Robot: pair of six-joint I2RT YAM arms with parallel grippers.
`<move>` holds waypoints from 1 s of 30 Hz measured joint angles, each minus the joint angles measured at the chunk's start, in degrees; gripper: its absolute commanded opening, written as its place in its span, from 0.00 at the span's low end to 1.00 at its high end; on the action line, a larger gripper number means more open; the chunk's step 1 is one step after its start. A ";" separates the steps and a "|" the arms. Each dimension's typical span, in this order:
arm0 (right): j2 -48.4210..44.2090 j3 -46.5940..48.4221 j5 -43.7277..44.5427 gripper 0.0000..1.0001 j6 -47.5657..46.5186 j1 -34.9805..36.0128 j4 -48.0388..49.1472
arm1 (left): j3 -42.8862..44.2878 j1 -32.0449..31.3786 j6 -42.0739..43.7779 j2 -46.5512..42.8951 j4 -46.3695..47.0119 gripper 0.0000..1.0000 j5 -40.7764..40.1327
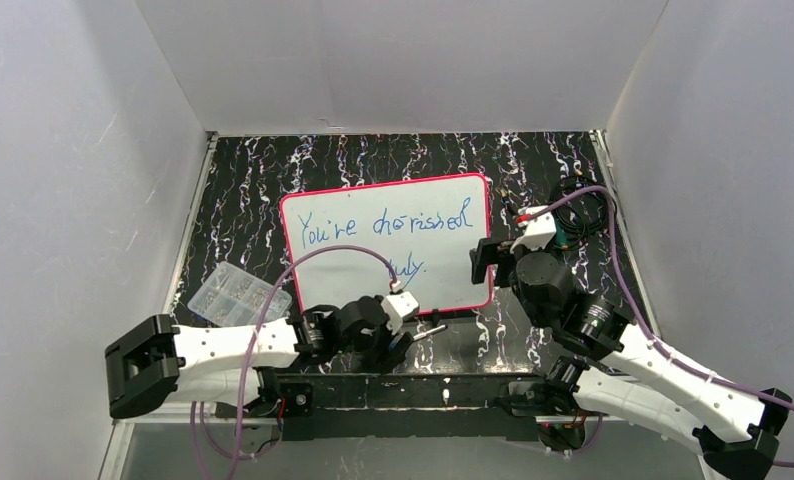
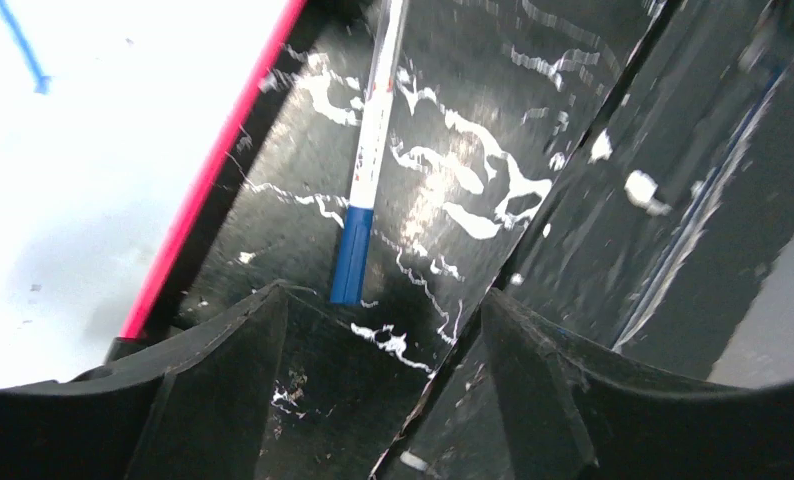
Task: Write a sentence on the whiteboard
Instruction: Place the whiteboard marker at the center of the board, then reset both arms
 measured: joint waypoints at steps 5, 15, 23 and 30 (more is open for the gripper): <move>1.60 0.00 3.52 0.99 -4.57 -0.98 5.46 | 4.96 5.49 -2.32 -4.90 -4.68 0.86 3.37; 6.34 1.97 -4.26 0.99 -9.73 -22.25 10.67 | 32.28 26.25 -1.05 -6.73 -20.33 0.96 7.69; 7.93 4.52 -13.09 0.99 -7.21 -35.50 8.68 | 39.85 53.62 -1.31 -9.49 -27.63 0.98 7.72; 1.92 4.11 -13.35 0.99 -7.21 -35.52 8.35 | 33.92 62.23 -1.22 -16.96 -28.15 0.98 -3.78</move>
